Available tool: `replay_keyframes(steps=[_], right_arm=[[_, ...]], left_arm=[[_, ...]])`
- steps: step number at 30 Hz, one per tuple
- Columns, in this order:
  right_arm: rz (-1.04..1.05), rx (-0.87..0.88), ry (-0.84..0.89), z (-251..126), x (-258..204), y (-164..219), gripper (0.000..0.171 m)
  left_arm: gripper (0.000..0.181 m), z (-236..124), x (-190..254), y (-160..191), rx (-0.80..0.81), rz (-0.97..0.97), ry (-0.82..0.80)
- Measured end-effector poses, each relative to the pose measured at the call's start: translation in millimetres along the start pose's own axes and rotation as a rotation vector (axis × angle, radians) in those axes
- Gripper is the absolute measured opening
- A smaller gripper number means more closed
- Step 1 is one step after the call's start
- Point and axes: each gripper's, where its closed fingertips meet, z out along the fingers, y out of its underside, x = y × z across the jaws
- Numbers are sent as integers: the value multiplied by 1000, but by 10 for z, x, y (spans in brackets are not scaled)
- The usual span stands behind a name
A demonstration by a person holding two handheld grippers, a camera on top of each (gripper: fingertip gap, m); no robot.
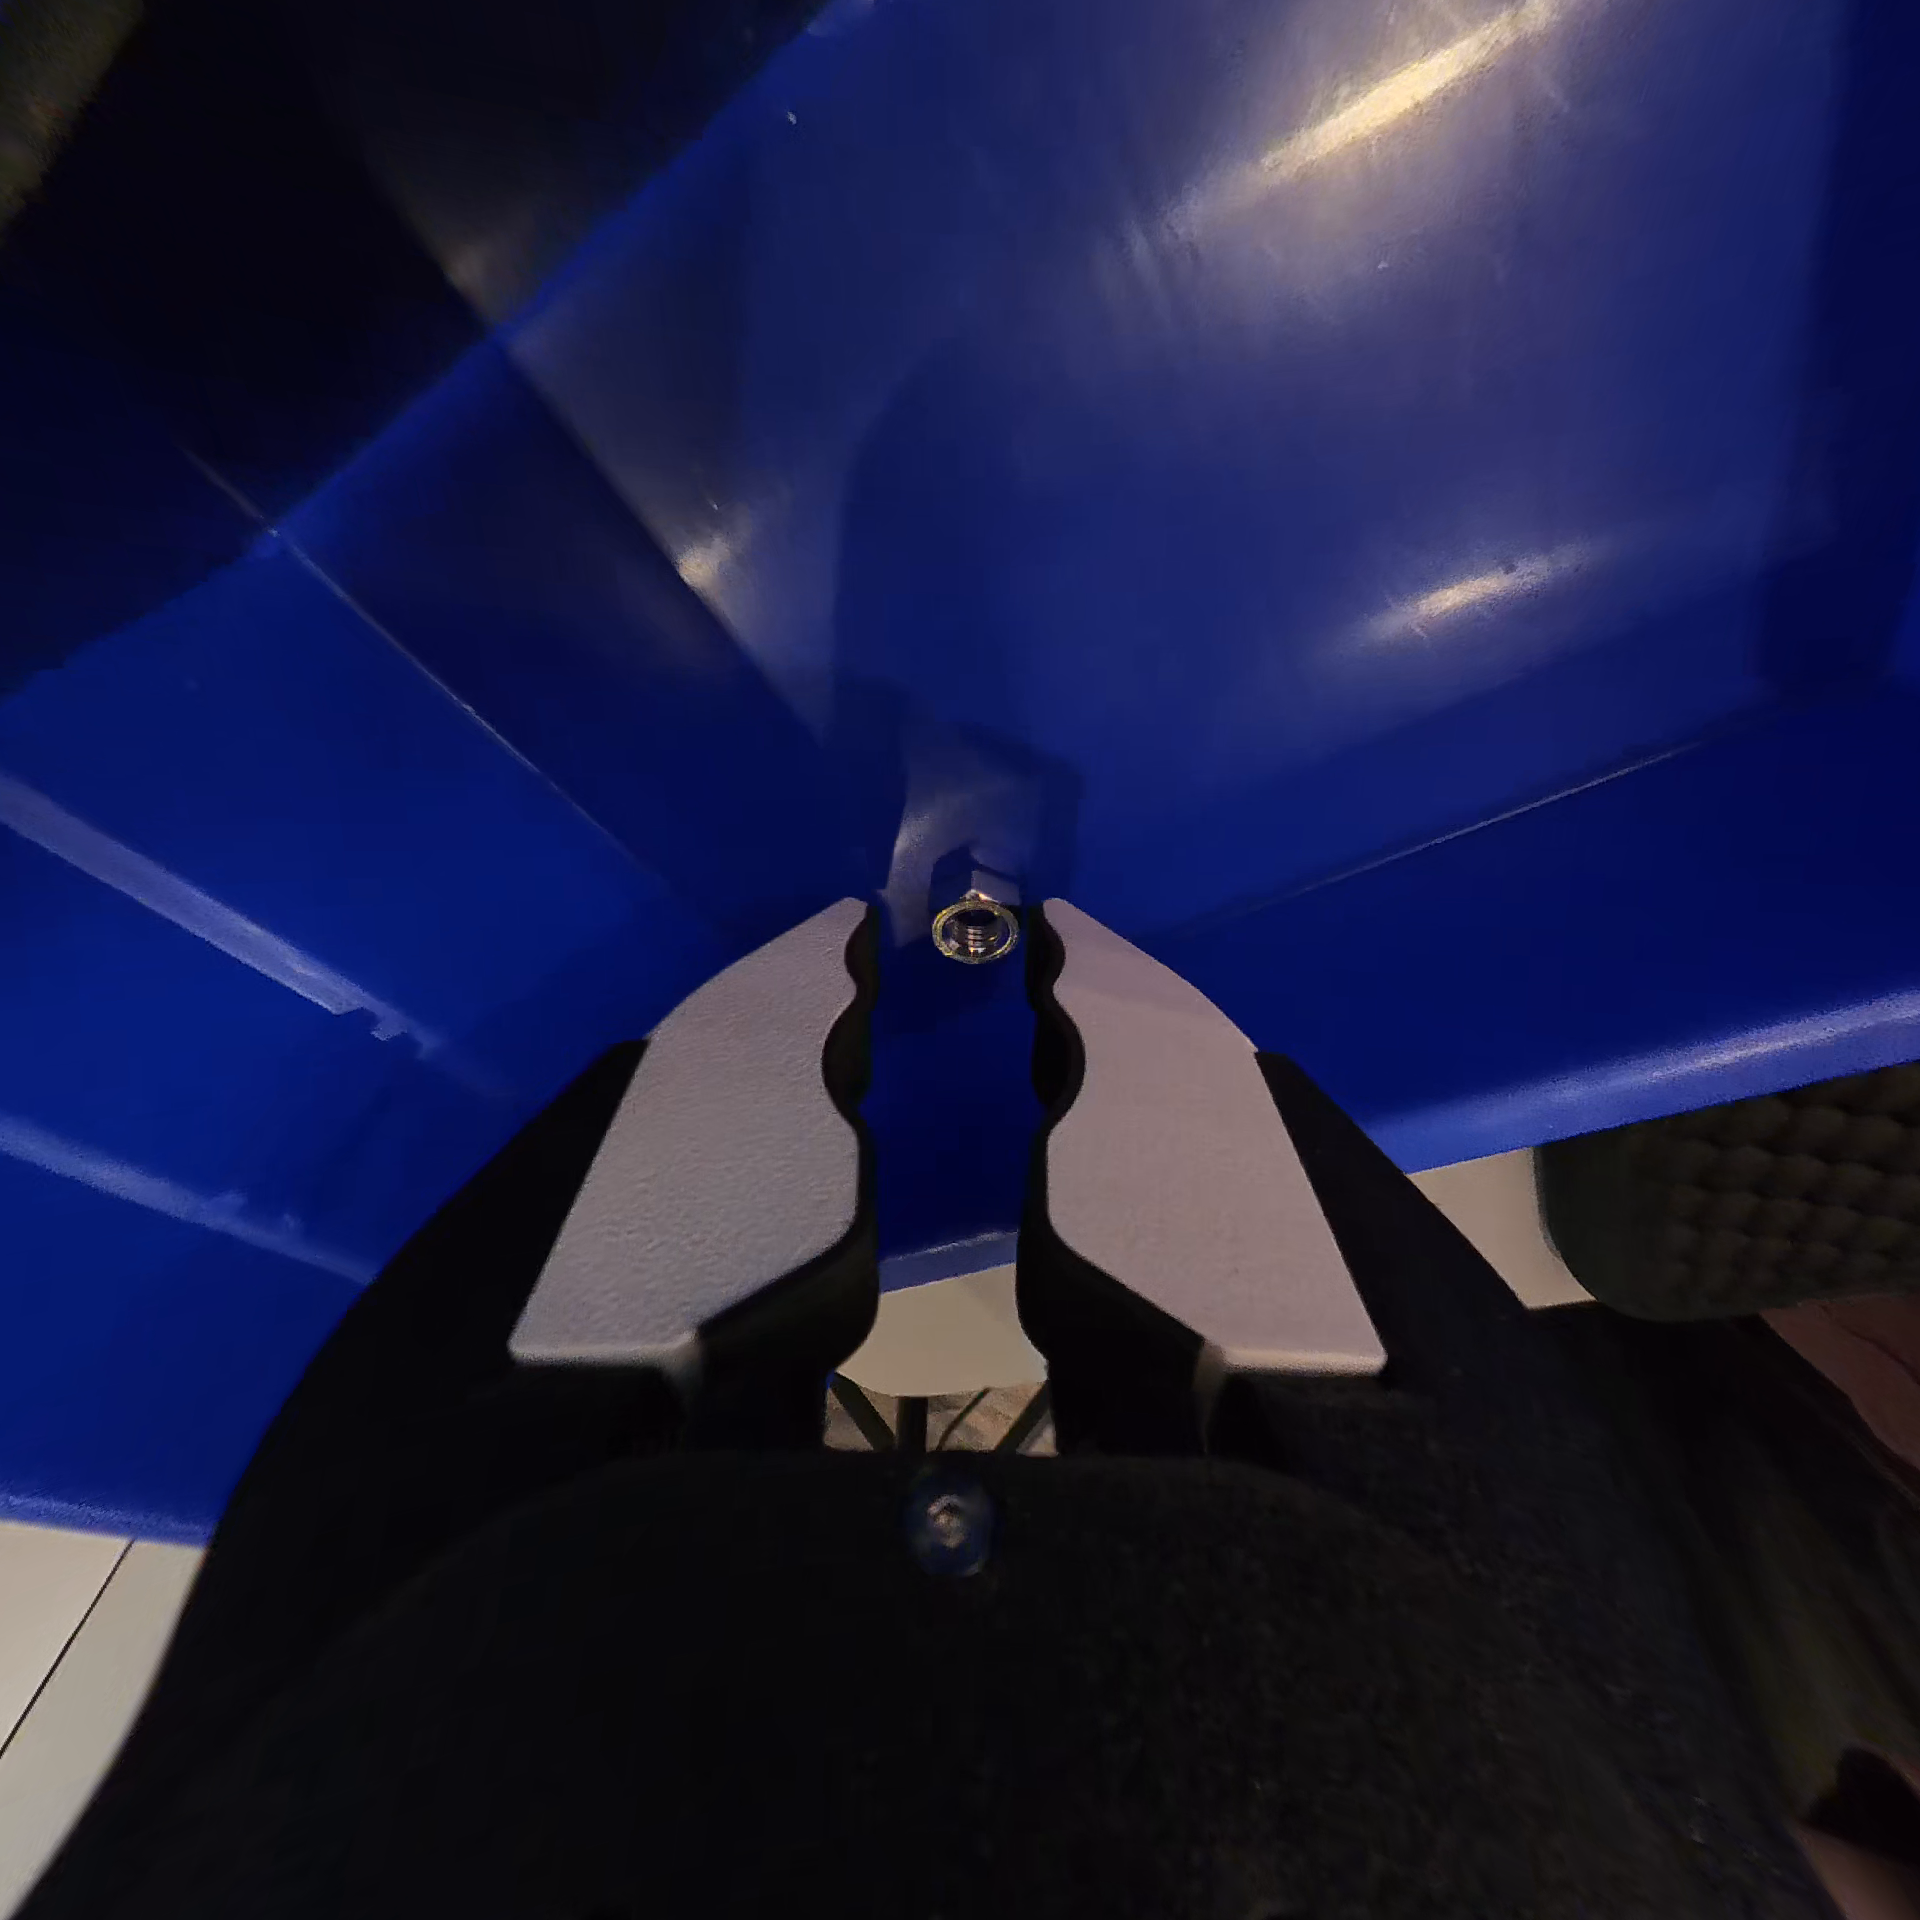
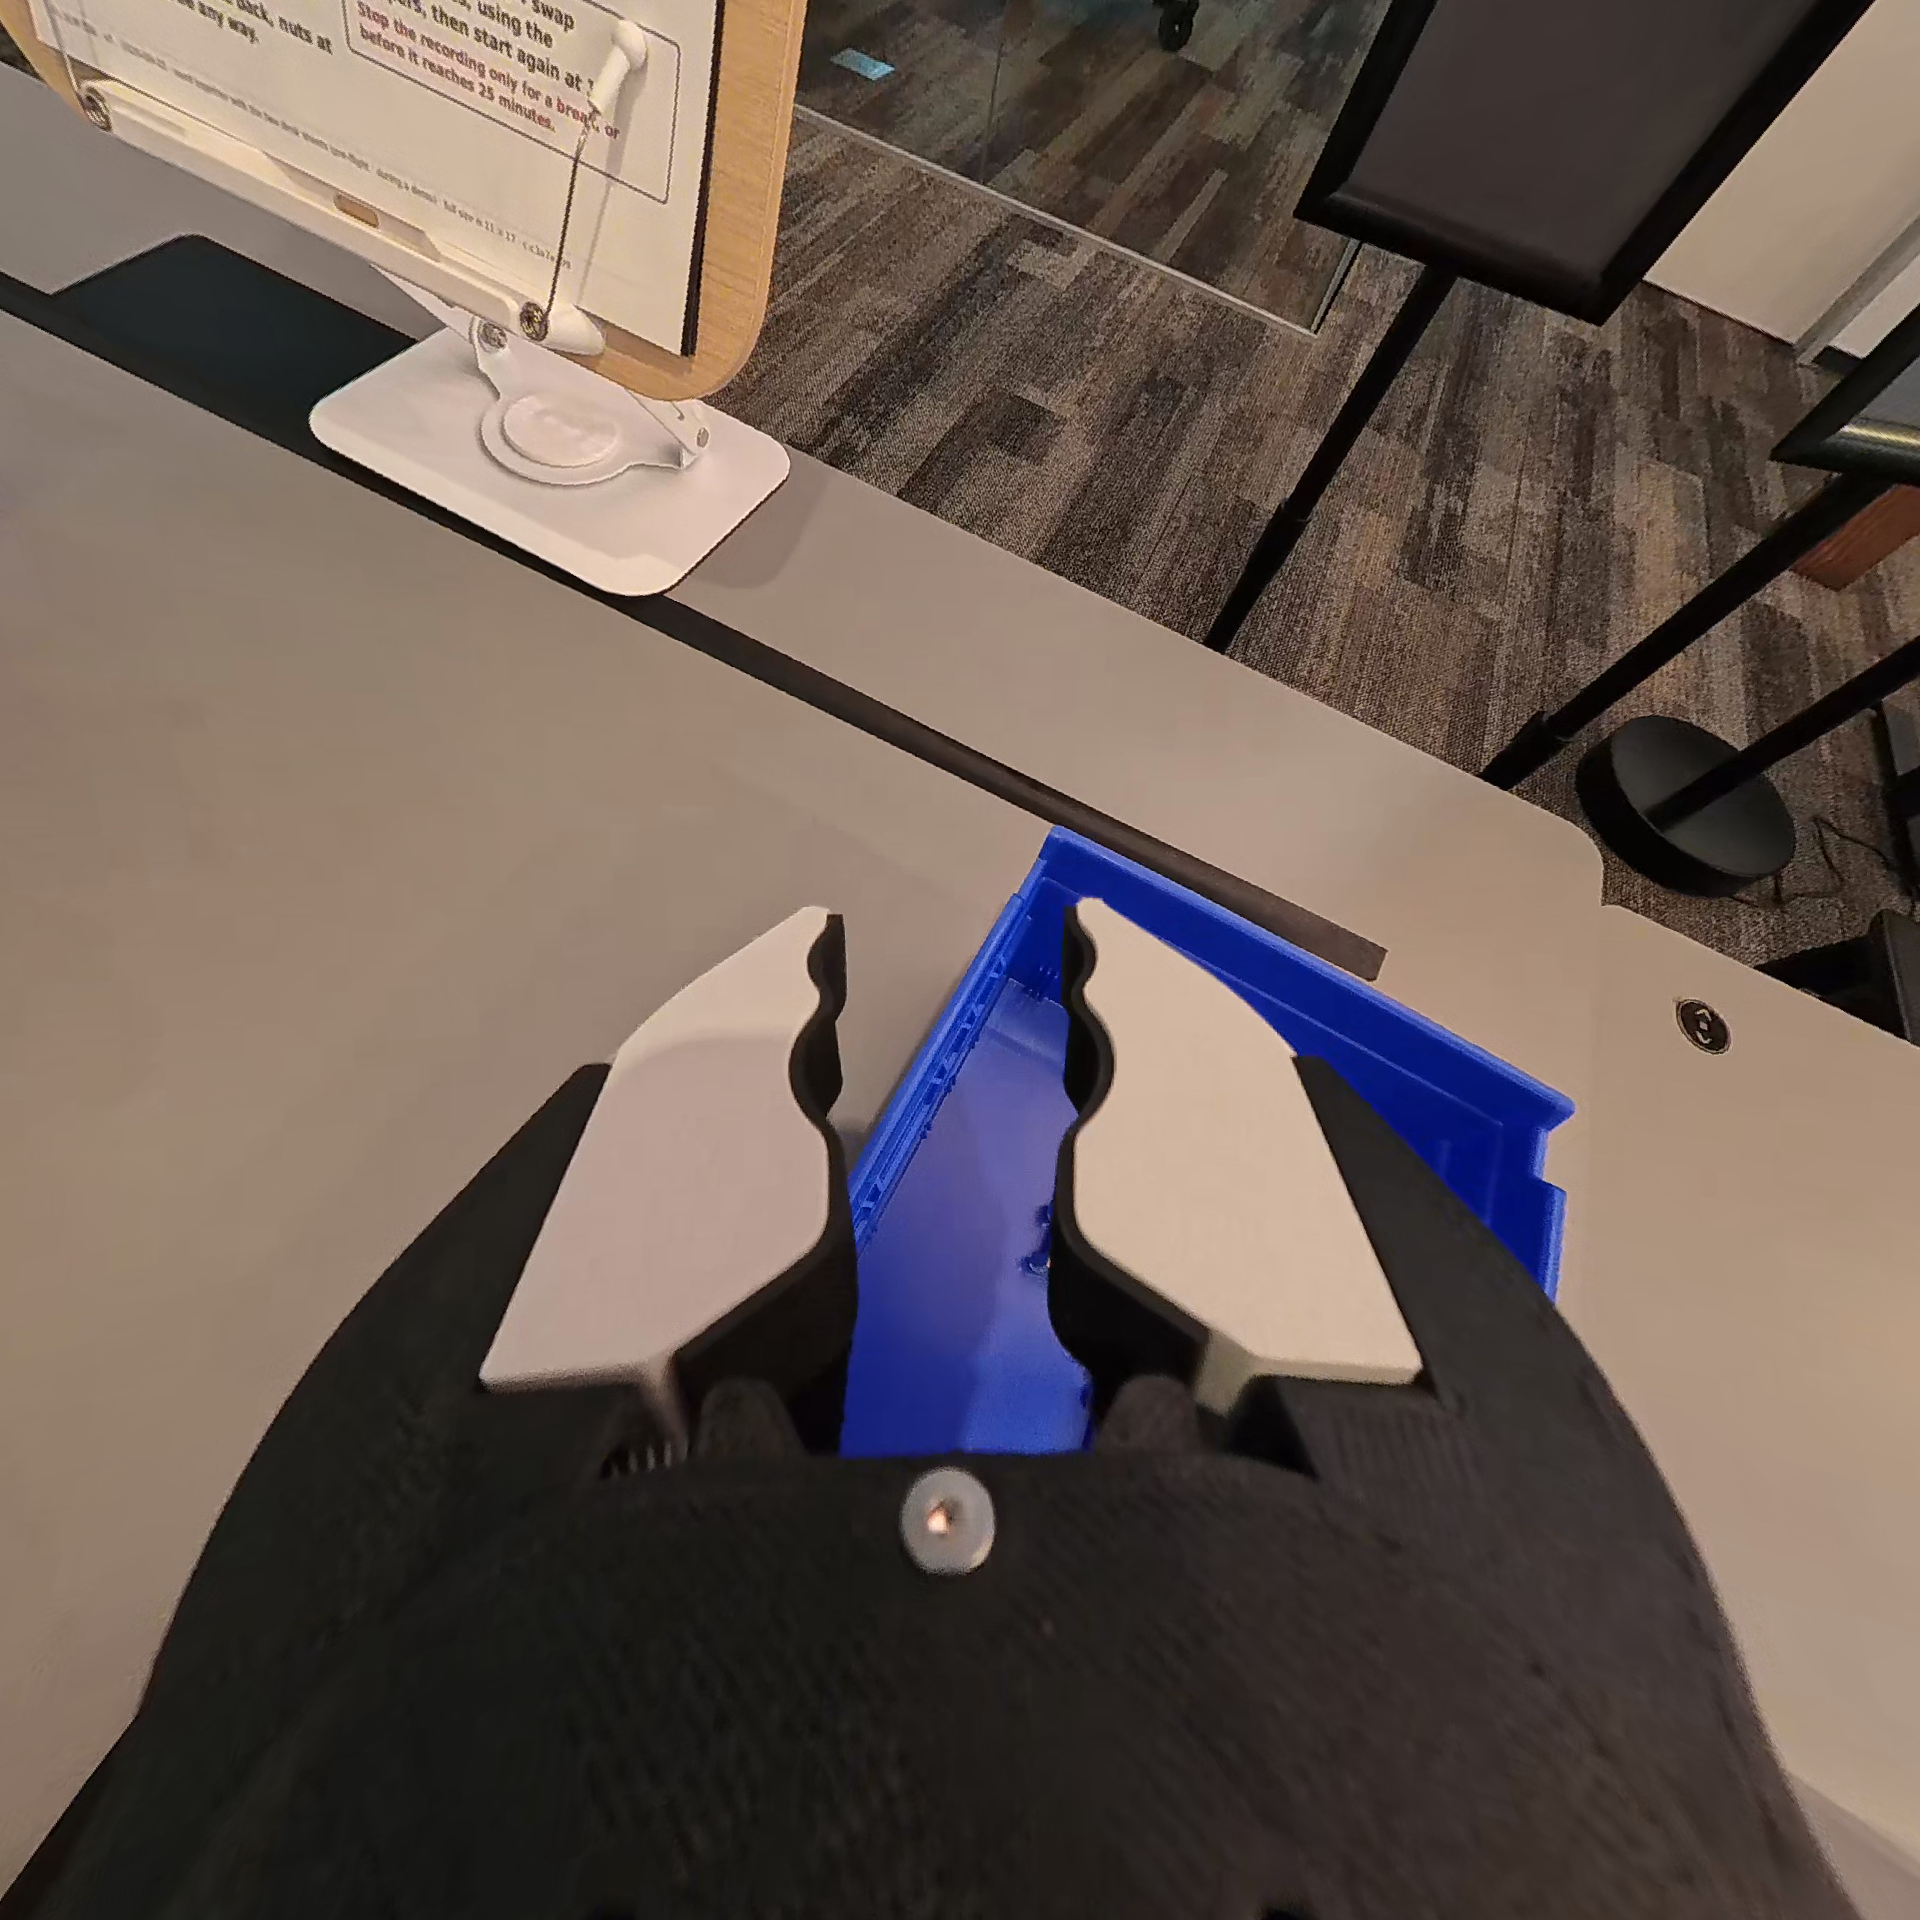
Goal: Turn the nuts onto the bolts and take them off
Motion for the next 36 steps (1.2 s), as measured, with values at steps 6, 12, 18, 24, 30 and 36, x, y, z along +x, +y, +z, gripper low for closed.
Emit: replay_keyframes(steps=[6,12,18,24,30,36], right_arm=[[-1,-9,-4,-4,-1,27,41],[8,1,-7,-45,25,37,40],[8,57,8,-133,56,-50,38],[-113,372,-61,-330,-354,-690,37],[-518,704,-579,-506,-2215,-1114,44],[-876,789,-753,-465,-3609,-788,44]], left_arm=[[26,43,0,27,-76,-5,21],[18,49,39,26,-122,44,4],[18,-71,-44,-11,-44,83,-80],[18,-1192,410,-455,562,53,153],[17,-2353,1977,-673,935,374,771],[17,-2576,2985,-725,849,593,1102]])
